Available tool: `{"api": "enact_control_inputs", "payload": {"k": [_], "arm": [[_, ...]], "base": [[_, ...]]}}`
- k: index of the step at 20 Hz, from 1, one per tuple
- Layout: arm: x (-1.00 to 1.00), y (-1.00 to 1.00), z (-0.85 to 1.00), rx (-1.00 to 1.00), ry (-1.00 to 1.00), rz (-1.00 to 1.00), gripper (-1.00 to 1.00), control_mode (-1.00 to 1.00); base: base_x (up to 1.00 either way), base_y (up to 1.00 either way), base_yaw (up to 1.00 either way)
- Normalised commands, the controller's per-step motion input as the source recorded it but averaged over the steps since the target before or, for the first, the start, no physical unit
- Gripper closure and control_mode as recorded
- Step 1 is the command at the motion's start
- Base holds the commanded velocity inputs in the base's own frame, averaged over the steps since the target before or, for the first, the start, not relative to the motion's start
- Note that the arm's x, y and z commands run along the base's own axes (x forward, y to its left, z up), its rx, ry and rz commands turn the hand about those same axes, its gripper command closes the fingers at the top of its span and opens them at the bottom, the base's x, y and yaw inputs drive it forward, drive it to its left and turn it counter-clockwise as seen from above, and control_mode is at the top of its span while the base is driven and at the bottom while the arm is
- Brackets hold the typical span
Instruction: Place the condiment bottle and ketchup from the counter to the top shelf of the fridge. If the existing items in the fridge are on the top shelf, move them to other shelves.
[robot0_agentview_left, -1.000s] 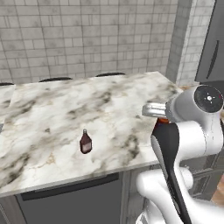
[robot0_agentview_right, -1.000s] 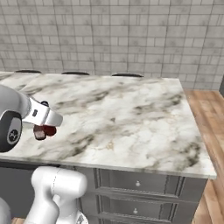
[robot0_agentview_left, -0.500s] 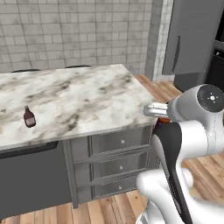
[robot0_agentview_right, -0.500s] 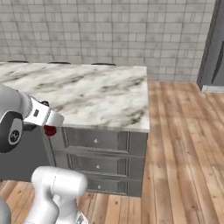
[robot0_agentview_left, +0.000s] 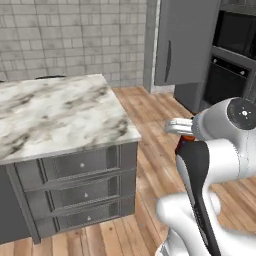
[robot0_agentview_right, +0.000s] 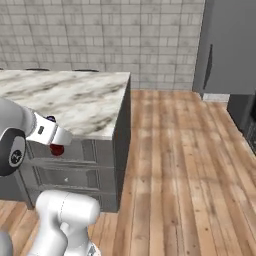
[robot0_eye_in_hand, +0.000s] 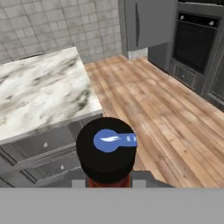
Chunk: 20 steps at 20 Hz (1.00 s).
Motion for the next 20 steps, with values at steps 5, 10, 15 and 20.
{"api": "enact_control_inputs", "payload": {"k": [5,10,15,20], "arm": [[0.0,0.0,0.0,0.0,0.0,0.0,1.0,1.0],[0.0,0.0,0.0,0.0,0.0,0.0,1.0,1.0],[0.0,0.0,0.0,0.0,0.0,0.0,1.0,1.0],[0.0,0.0,0.0,0.0,0.0,0.0,1.0,1.0]], "base": [[0.98,-1.0,0.0],[1.0,-1.0,0.0],[1.0,-0.89,0.04],[1.0,-0.84,0.11]]}}
